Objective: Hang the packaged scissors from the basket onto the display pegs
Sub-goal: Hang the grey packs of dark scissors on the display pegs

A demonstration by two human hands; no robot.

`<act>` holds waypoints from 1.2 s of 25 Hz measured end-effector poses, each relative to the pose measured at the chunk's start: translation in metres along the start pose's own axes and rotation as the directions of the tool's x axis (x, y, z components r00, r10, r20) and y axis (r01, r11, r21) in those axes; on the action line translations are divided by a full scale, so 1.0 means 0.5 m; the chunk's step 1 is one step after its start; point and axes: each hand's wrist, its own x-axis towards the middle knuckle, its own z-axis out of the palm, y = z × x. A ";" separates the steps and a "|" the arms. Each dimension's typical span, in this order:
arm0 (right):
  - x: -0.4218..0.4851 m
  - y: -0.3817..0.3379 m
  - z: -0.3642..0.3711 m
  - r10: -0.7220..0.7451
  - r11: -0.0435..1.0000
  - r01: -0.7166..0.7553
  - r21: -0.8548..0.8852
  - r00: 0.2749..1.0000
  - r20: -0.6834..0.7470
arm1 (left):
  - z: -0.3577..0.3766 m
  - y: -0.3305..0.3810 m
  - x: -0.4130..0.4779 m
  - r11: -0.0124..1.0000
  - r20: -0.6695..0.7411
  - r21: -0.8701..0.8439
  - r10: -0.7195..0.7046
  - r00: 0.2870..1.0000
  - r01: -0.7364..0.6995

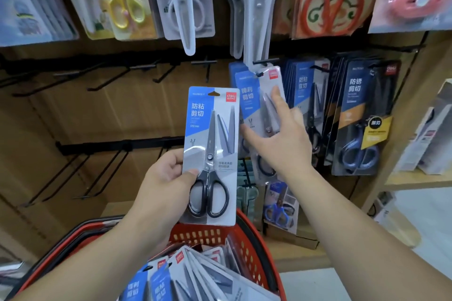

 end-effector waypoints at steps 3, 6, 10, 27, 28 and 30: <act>0.015 -0.001 0.001 0.025 1.000 -0.024 -0.019 0.999 0.034 | -0.008 0.005 -0.009 1.000 -0.006 0.008 0.013 1.000 -0.013; 0.042 -0.017 -0.002 0.054 0.998 -0.056 0.024 0.995 0.083 | -0.019 0.013 -0.013 0.999 0.002 0.018 0.049 0.999 -0.049; 0.071 -0.026 -0.035 0.046 0.973 -0.021 0.231 0.993 -0.107 | 0.001 0.014 -0.014 0.994 0.068 0.053 0.096 0.993 -0.100; 0.092 0.112 -0.211 0.158 0.906 -0.041 0.421 0.956 -0.246 | 0.359 0.026 0.144 0.986 0.292 -0.060 0.167 0.942 -0.156; 0.093 0.115 -0.209 0.170 0.921 -0.052 0.386 0.946 -0.277 | 0.365 0.023 0.151 0.986 0.284 -0.057 0.165 0.944 -0.156; 0.097 0.125 -0.203 0.174 0.950 -0.077 0.302 0.935 -0.309 | 0.376 0.017 0.177 0.984 0.215 0.004 0.176 0.961 -0.181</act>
